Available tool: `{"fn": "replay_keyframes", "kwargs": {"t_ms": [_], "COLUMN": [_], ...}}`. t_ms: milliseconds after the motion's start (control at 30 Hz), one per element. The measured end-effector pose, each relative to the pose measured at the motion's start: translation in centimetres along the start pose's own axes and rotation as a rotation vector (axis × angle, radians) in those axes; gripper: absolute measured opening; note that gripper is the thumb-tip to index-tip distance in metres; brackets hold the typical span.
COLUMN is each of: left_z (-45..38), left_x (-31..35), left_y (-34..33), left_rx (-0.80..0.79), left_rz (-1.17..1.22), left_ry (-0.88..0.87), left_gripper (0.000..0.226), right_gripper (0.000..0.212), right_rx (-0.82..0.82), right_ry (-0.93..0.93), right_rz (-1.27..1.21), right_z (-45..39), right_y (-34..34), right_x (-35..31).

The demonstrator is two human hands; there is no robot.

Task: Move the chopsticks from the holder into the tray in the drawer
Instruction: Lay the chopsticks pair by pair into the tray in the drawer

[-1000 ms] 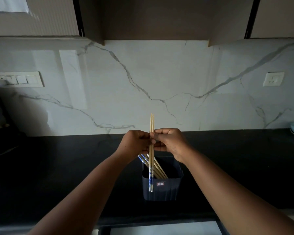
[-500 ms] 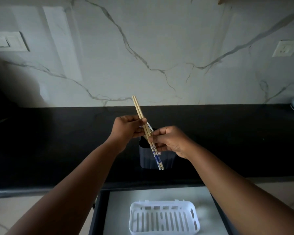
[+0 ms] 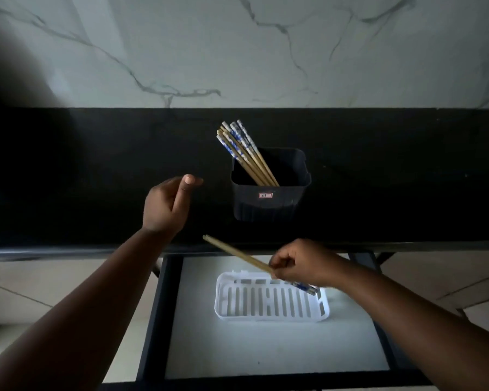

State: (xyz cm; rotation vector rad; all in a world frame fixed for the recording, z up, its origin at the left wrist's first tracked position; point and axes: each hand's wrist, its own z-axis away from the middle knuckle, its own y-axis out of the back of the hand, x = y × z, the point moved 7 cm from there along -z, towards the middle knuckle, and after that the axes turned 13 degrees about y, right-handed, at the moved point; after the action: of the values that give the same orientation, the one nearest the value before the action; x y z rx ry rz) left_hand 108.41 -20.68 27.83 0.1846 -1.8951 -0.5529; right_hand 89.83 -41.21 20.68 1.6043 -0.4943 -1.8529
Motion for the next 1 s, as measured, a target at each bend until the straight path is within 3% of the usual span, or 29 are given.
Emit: {"fn": "replay_keyframes", "kwargs": {"t_ms": [67,133,233,300,600,767,1000], "left_z": [-0.1,-0.2,0.7,1.1,0.9,0.7,0.7], "left_x": [-1.4,-3.1,-6.1,-7.1,-7.4,-7.7,-7.8], "left_y": [-1.2,-3.6,-6.6,-7.5,-7.5,-7.5,-7.6], "left_rx": [-0.036,-0.168,-0.354,-0.387,-0.406,-0.396,-0.396], "left_rz": [-0.178,-0.415,-0.777,-0.878,-0.897,-0.888,-0.89], "left_ry": [0.031,0.08,0.177,0.171,0.134,0.123,0.126], "left_gripper": [0.058,0.059,0.074,0.085,0.09,0.092,0.093], "right_gripper": [0.011,0.015,0.016,0.022,0.014,0.028,0.032], "right_rx": [-0.132,-0.224,-0.302,-0.343,-0.515,-0.386,-0.364], "right_ry": [-0.009,-0.038,-0.111,-0.154,-0.229,-0.267,-0.288], "right_rz": [0.199,0.338,0.419,0.436,0.292,0.279,0.251], "right_z": [0.4,0.5,0.0,-0.6,-2.0,-1.7,-0.4], "right_y": [-2.5,-4.7,-7.4,-8.9,-12.2,-10.6,-9.0], "right_x": [2.0,4.1,7.2,8.8,11.3,11.6,9.9]}}
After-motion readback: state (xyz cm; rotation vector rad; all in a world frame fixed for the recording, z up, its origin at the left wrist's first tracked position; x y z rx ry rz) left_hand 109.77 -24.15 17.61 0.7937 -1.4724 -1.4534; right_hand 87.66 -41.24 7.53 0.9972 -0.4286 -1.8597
